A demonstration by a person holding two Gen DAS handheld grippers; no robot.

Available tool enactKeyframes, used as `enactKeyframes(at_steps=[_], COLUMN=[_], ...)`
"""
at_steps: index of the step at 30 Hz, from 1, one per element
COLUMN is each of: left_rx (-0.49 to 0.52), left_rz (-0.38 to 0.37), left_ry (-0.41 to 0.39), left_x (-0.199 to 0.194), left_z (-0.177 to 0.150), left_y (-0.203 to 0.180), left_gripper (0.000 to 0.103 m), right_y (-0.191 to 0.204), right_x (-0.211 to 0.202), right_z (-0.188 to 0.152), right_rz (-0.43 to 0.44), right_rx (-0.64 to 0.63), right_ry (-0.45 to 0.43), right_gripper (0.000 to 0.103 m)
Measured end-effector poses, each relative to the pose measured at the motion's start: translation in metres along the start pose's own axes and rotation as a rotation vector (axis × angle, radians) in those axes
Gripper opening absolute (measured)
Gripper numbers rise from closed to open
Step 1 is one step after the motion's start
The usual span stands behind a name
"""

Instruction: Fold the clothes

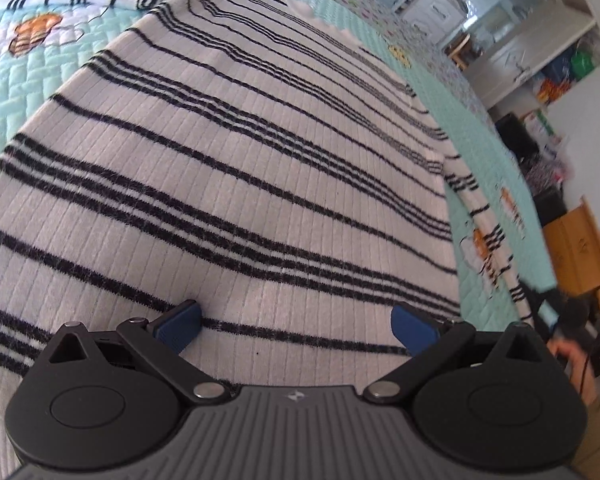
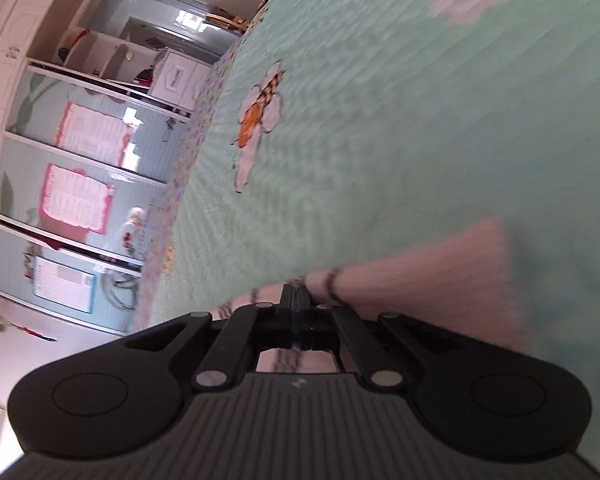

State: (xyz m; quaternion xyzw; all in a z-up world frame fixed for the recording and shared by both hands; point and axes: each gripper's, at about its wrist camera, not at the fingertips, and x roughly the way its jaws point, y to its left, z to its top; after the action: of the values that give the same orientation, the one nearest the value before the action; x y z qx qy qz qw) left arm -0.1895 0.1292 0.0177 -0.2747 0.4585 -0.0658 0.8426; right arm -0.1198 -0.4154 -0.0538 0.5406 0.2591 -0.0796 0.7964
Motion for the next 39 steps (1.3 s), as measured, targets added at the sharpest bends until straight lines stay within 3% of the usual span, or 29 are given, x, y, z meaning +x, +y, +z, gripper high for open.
enactKeyframes(at_steps=[1, 2, 4, 6, 8, 9, 10, 12, 14, 15, 16, 17, 19, 20, 21, 22, 24, 27, 36, 39], left_rx=[-0.015, -0.019, -0.021, -0.017, -0.011, -0.007, -0.004, 0.002, 0.009, 0.012, 0.015, 0.018, 0.023, 0.025, 0.027, 0.029, 0.034, 0.047, 0.101, 0.088], left_rz=[-0.017, -0.030, -0.048, -0.053, -0.051, -0.050, -0.050, -0.048, -0.046, -0.045, -0.045, -0.044, -0.049, -0.054, -0.059, -0.064, -0.074, -0.079, -0.084, -0.109], left_ry=[-0.005, -0.006, -0.008, -0.011, -0.015, -0.016, -0.018, -0.022, -0.025, -0.027, -0.029, -0.030, -0.031, -0.030, -0.030, -0.029, -0.028, -0.029, -0.037, -0.038], left_x=[-0.001, -0.002, -0.003, -0.003, -0.003, -0.003, -0.003, -0.003, -0.003, -0.003, -0.003, -0.003, -0.003, -0.003, -0.003, -0.003, -0.003, -0.003, -0.001, -0.002], left_z=[0.000, 0.000, 0.000, -0.001, -0.001, -0.002, -0.002, -0.002, -0.003, -0.003, -0.003, -0.004, -0.004, -0.004, -0.004, -0.004, -0.004, -0.004, -0.007, -0.007], left_y=[0.003, 0.005, 0.007, 0.008, 0.008, 0.008, 0.007, 0.007, 0.007, 0.007, 0.007, 0.007, 0.008, 0.008, 0.009, 0.010, 0.012, 0.012, 0.012, 0.016], left_gripper=[0.103, 0.103, 0.103, 0.103, 0.103, 0.103, 0.103, 0.103, 0.103, 0.103, 0.103, 0.103, 0.103, 0.103, 0.103, 0.103, 0.103, 0.103, 0.103, 0.103], right_y=[0.003, 0.013, 0.024, 0.024, 0.005, -0.009, -0.022, -0.033, -0.013, -0.001, 0.003, 0.002, -0.013, -0.027, -0.036, -0.037, -0.032, -0.001, 0.109, 0.113], right_x=[-0.011, -0.019, -0.042, -0.054, -0.049, -0.044, -0.039, -0.052, -0.073, -0.083, -0.092, -0.099, -0.097, -0.094, -0.097, -0.102, -0.114, -0.124, -0.102, -0.094], right_z=[-0.002, -0.010, -0.021, -0.028, -0.029, -0.027, -0.025, -0.026, -0.033, -0.038, -0.043, -0.047, -0.046, -0.044, -0.044, -0.045, -0.050, -0.071, -0.201, -0.234], right_rz=[-0.019, -0.012, 0.074, 0.138, 0.100, 0.063, 0.025, 0.012, 0.001, 0.013, 0.061, 0.092, 0.033, -0.006, -0.030, -0.040, -0.068, -0.069, 0.179, 0.177], right_rx=[-0.024, -0.067, -0.136, -0.138, -0.059, 0.005, 0.069, 0.157, 0.066, 0.007, -0.013, -0.011, 0.038, 0.075, 0.111, 0.125, 0.114, -0.025, -0.310, -0.347], right_ry=[0.000, -0.001, 0.001, 0.017, 0.035, 0.040, 0.045, 0.024, 0.008, 0.000, -0.004, -0.003, 0.018, 0.031, 0.028, 0.022, 0.012, 0.065, 0.483, 0.578], right_gripper=[0.008, 0.013, 0.042, 0.052, 0.053, 0.039, 0.000, 0.000, 0.023, 0.050, 0.068, 0.070, 0.067, 0.055, 0.026, 0.020, 0.023, 0.033, 0.034, 0.038])
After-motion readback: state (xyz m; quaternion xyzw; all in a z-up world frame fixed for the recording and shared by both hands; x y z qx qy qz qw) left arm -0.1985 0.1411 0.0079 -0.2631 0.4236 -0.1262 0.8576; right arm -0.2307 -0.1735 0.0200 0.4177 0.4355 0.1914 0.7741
